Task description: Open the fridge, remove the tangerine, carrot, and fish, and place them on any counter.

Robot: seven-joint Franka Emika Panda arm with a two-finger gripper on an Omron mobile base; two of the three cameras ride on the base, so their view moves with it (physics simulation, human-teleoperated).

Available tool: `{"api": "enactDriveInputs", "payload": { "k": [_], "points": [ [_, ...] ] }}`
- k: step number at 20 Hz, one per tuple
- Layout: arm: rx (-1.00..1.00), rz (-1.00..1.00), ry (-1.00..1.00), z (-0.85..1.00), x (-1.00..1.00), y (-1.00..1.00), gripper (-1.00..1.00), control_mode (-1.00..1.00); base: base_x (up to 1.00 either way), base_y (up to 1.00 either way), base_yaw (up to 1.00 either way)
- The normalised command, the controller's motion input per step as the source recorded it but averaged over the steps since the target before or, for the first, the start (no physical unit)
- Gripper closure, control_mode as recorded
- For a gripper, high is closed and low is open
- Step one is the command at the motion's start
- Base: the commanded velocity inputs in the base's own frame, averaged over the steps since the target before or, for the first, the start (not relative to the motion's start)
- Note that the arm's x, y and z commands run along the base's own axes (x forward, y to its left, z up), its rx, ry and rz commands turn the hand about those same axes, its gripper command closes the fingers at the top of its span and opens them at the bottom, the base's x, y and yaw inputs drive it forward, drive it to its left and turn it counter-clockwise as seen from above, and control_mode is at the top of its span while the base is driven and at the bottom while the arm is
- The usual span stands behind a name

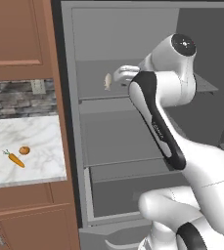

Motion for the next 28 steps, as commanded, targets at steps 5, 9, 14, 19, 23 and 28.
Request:
{"api": "enactDriveInputs", "payload": {
  "k": [5,9,14,19,23,28],
  "points": [
    [0.00,0.00,0.07,-0.03,0.63,0.19,-1.00,-1.00,0.00,0.00,0.00],
    [0.00,0.00,0.15,-0.04,0.69,0.15,-1.00,-1.00,0.00,0.00,0.00],
    [0.00,0.00,0.07,-0.17,0.54,0.04,-1.00,-1.00,0.00,0.00,0.00],
    [-0.05,0.00,0.00,-0.35,0.33,0.05,-1.00,-1.00,0.00,0.00,0.00],
    [-0.05,0.00,0.00,-0.33,0.31,0.13,-1.00,-1.00,0.00,0.00,0.00],
    [0.00,0.00,0.00,-0.09,0.47,0.04,-1.00,-1.00,0.00,0.00,0.00]
  ]
}}
